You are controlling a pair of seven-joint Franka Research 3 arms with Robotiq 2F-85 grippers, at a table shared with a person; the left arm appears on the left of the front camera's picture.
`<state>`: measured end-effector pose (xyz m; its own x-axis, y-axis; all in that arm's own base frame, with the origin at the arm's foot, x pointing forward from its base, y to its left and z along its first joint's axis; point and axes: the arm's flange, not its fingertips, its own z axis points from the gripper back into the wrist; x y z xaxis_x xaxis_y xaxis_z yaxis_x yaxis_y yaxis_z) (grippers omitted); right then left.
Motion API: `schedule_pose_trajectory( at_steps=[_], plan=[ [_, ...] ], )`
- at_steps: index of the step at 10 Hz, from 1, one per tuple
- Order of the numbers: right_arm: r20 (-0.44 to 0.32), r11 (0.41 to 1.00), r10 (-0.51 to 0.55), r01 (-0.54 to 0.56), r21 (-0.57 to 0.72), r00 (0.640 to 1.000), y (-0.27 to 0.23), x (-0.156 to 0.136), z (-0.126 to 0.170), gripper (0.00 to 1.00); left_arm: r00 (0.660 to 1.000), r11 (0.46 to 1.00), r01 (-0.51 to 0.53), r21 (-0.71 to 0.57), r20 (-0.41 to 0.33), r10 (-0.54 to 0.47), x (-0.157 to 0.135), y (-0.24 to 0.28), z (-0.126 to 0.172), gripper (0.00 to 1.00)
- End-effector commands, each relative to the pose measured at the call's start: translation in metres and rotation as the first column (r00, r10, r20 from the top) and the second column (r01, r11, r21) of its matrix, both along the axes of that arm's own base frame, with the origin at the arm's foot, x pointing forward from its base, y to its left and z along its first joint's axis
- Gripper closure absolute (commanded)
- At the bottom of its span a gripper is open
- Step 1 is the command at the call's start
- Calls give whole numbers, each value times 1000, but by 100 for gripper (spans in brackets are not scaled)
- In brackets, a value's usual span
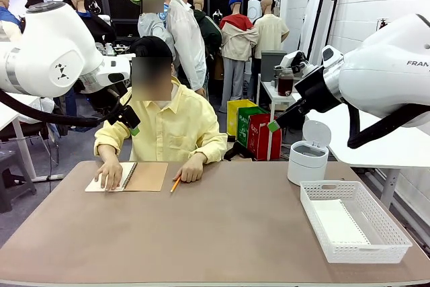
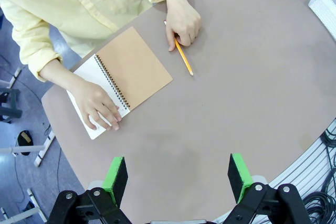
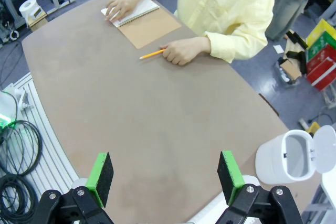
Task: Sort the paper based on its condition.
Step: If a person hands you a paper, place it in the Organizing basket , and if it's crumpled, put it in the Trash can.
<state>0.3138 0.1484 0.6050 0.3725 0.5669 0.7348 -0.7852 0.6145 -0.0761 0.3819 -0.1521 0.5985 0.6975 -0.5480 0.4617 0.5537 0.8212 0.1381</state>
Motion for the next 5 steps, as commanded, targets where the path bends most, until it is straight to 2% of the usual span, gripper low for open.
schedule_pose_trajectory(
  at_steps=[1, 5],
  plan=[
    [-7, 1000, 10, -10, -4, 1000, 1, -1, 1, 0, 1000, 1000, 0, 0, 3, 0, 1, 2, 1, 0],
    [-7, 1000, 10, -10, -4, 1000, 1, -1, 1, 0, 1000, 1000, 0, 0, 3, 0, 1, 2, 1, 0]
  ],
)
